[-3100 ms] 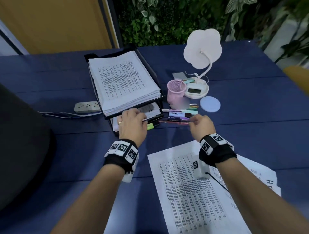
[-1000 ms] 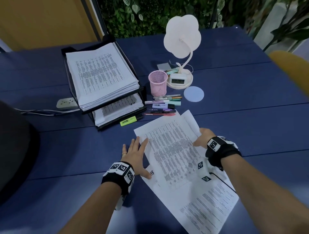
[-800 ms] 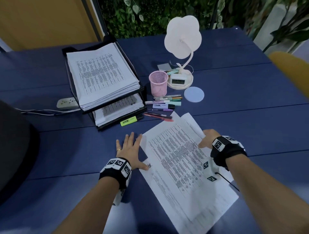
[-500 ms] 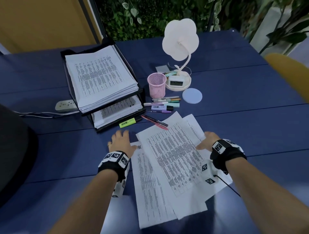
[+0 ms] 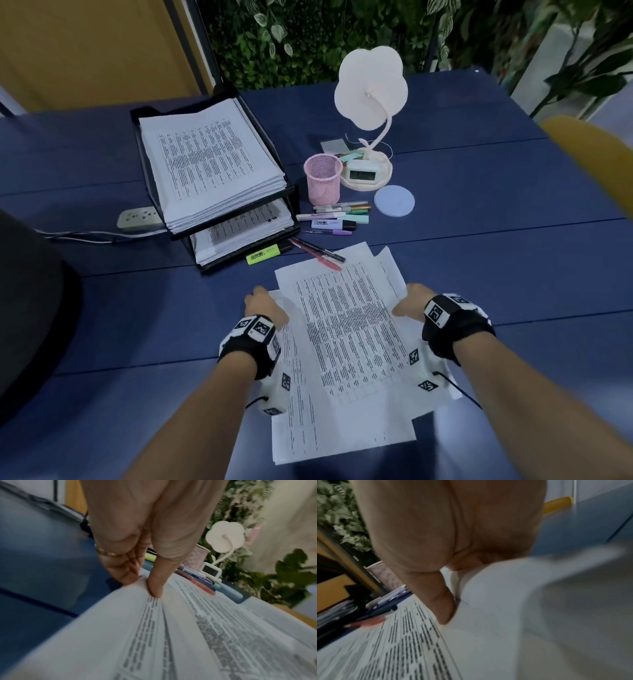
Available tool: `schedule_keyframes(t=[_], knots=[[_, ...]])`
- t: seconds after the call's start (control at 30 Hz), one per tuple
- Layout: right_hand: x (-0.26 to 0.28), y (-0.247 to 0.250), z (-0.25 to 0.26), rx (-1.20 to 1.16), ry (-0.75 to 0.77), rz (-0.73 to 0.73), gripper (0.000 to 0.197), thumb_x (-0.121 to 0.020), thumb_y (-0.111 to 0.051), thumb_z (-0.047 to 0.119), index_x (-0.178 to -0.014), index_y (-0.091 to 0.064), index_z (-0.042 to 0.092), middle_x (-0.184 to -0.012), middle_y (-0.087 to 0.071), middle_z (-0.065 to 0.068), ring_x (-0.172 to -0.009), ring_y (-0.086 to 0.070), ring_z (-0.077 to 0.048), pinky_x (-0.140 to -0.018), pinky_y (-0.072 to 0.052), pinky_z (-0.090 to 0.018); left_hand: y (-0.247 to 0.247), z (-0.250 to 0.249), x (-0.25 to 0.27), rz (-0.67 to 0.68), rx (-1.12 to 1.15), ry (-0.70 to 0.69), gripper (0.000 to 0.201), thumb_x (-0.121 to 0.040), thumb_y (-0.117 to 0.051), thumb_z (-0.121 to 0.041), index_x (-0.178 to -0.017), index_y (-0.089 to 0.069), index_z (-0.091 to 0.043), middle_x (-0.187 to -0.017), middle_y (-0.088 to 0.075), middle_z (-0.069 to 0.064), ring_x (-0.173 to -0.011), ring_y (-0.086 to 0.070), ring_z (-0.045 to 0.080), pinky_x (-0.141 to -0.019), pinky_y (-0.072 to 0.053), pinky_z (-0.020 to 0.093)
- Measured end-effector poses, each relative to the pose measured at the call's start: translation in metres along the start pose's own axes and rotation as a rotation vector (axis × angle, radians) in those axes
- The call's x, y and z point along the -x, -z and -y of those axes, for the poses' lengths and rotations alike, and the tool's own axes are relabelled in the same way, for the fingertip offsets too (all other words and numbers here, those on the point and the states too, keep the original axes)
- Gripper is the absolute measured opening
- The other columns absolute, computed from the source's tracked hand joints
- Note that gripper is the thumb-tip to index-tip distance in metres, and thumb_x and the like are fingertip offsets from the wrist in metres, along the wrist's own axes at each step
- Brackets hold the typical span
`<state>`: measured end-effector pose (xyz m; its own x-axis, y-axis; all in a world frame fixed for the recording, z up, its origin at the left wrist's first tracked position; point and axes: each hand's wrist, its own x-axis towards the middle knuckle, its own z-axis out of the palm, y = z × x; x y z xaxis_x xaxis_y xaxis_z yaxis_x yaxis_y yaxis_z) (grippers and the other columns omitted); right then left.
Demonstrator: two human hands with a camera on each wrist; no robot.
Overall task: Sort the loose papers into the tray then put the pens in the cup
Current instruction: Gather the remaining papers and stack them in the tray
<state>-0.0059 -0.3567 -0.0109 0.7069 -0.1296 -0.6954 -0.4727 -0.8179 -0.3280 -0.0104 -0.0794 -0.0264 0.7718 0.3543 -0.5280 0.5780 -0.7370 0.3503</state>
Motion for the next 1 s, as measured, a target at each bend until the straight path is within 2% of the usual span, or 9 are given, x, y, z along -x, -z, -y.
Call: schedule_keyframes(t=[0.13, 0.27, 0.37, 0.5, 0.6, 0.73, 0.83, 0.9, 1.0], knots=[[0.005, -0.01, 0.005, 0.171, 0.054, 0.023, 0.044, -0.09, -0.056, 0.04, -0.121, -0.056, 0.008, -0.118, -0.062, -0.009, -0.105, -0.06, -0.025, -0.087, -0.05, -0.031, 0.0, 0.006, -0.003, -0.084, 0.356, 0.101, 0.052, -0.084, -0.067, -0.026, -0.123, -0.046, 0.001, -0.127, -0.052, 0.021, -0.108, -0.056, 0.035, -0.084, -0.048, 0.037], [0.006, -0.021, 0.017, 0.279, 0.071, 0.062, 0.054, -0.097, -0.032, 0.053, -0.11, -0.056, 0.007, -0.103, -0.06, -0.012, -0.105, -0.056, -0.027, -0.079, -0.045, -0.029, 0.003, 0.006, 0.0, 0.007, 0.362, 0.095, 0.074, -0.087, -0.062, -0.047, -0.139, -0.038, 0.0, -0.139, -0.046, 0.017, -0.125, -0.048, 0.033, -0.096, -0.041, 0.037], [0.007, -0.03, 0.026, 0.361, 0.095, 0.078, 0.064, -0.098, -0.024, 0.054, -0.13, -0.05, 0.005, -0.135, -0.052, -0.014, -0.122, -0.051, -0.028, -0.099, -0.04, -0.033, 0.002, 0.0, 0.003, 0.073, 0.276, 0.035, 0.072, -0.084, -0.069, -0.035, -0.138, -0.034, -0.002, -0.134, -0.049, 0.015, -0.12, -0.051, 0.033, -0.092, -0.045, 0.038], [0.004, -0.022, 0.035, 0.368, 0.072, -0.103, 0.061, -0.097, -0.027, 0.055, -0.121, -0.057, 0.008, -0.127, -0.059, -0.012, -0.113, -0.057, -0.029, -0.09, -0.046, -0.035, 0.005, -0.002, -0.003, 0.027, 0.112, 0.022, 0.063, -0.084, -0.068, -0.013, -0.134, -0.031, -0.002, -0.116, -0.058, 0.018, -0.103, -0.059, 0.033, -0.075, -0.051, 0.035], [-0.002, -0.013, 0.047, 0.352, 0.15, -0.289, 0.047, -0.096, -0.037, 0.049, -0.108, -0.058, 0.009, -0.114, -0.062, -0.011, -0.103, -0.058, -0.03, -0.076, -0.045, -0.033, 0.016, 0.003, -0.009, -0.016, 0.047, 0.008, 0.054, -0.085, -0.063, -0.008, -0.128, -0.033, -0.001, -0.105, -0.058, 0.018, -0.089, -0.06, 0.032, -0.073, -0.054, 0.039], [-0.015, -0.021, 0.072, 0.379, 0.447, -0.38, 0.028, -0.094, -0.048, 0.031, -0.119, -0.053, 0.019, -0.128, -0.049, -0.008, -0.121, -0.041, -0.029, -0.094, -0.04, -0.041, 0.029, 0.012, -0.015, 0.072, -0.013, 0.002, 0.057, -0.082, -0.071, -0.021, -0.127, -0.041, -0.002, -0.117, -0.058, 0.015, -0.101, -0.059, 0.03, -0.072, -0.049, 0.032], [-0.024, -0.037, 0.095, 0.469, 0.642, -0.284, 0.039, -0.098, -0.042, 0.022, -0.137, -0.044, 0.028, -0.151, -0.028, -0.002, -0.14, -0.021, -0.028, -0.108, -0.029, -0.05, 0.03, 0.017, -0.019, 0.101, -0.017, -0.018, 0.05, -0.08, -0.073, -0.026, -0.119, -0.05, -0.005, -0.119, -0.06, 0.011, -0.108, -0.058, 0.028, -0.077, -0.049, 0.031], [-0.029, -0.046, 0.108, 0.563, 0.699, -0.211, 0.051, -0.097, -0.039, 0.013, -0.146, -0.029, 0.025, -0.157, -0.016, 0.002, -0.146, -0.008, -0.026, -0.111, -0.022, -0.057, 0.033, 0.018, -0.021, 0.123, -0.015, -0.018, 0.049, -0.081, -0.073, -0.027, -0.118, -0.051, -0.006, -0.118, -0.06, 0.01, -0.108, -0.058, 0.027, -0.075, -0.047, 0.029], [-0.042, -0.048, 0.118, 0.616, 0.681, -0.135, 0.068, -0.088, -0.039, -0.003, -0.151, -0.018, 0.017, -0.157, -0.018, 0.004, -0.146, -0.007, -0.024, -0.113, -0.019, -0.055, 0.037, 0.016, -0.024, 0.154, -0.034, -0.015, 0.051, -0.081, -0.073, -0.029, -0.121, -0.051, -0.006, -0.119, -0.059, 0.01, -0.108, -0.058, 0.026, -0.08, -0.048, 0.029]])
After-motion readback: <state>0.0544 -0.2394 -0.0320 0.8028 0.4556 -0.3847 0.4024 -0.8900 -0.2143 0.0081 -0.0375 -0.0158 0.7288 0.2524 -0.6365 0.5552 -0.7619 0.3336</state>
